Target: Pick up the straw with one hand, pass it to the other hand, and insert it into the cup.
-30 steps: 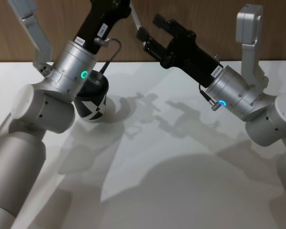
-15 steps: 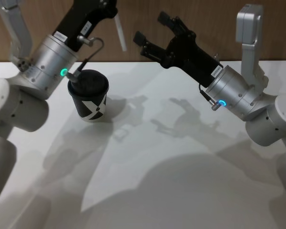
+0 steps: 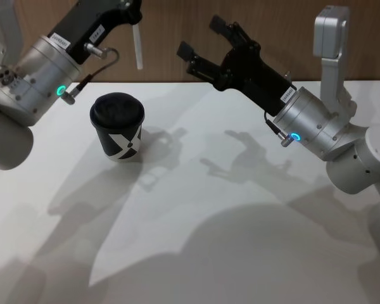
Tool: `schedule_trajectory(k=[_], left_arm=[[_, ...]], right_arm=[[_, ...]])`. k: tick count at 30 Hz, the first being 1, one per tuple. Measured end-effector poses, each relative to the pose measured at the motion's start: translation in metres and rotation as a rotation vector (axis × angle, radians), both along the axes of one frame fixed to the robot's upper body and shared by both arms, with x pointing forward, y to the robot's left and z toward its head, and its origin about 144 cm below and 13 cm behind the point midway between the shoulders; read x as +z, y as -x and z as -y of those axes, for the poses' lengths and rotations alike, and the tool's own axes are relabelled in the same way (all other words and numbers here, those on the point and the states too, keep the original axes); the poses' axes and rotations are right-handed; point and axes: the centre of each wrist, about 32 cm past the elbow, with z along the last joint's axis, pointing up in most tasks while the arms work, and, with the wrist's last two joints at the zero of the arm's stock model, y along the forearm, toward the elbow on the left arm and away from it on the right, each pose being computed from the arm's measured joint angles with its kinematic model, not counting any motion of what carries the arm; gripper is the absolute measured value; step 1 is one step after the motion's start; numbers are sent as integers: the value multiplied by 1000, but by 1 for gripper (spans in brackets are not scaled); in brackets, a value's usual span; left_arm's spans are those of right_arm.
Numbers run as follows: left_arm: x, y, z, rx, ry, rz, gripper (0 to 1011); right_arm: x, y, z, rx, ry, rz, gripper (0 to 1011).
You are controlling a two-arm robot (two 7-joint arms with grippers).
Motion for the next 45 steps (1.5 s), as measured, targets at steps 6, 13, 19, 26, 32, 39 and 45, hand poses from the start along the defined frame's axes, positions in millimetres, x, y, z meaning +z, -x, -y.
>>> schedule_trajectory(k=[6, 13, 19, 26, 32, 39, 45], left_arm=[[1, 3, -6, 20, -34, -11, 5], [-5, 6, -9, 40, -52, -30, 5], [-15, 6, -10, 50, -45, -52, 5], [-29, 4, -9, 51, -19, -70, 5], [-39, 1, -7, 50, -1, -79, 5], [-47, -3, -7, 57, 14, -88, 5], [-50, -7, -8, 65, 22, -91, 5]], right_arm=[[0, 0, 0, 0, 0, 0, 1001], [0, 0, 0, 0, 0, 0, 1001], [0, 0, 0, 0, 0, 0, 1001], [0, 0, 0, 0, 0, 0, 1001], [0, 0, 0, 0, 0, 0, 1001], [0, 0, 0, 0, 0, 0, 1001], [0, 0, 0, 0, 0, 0, 1001]])
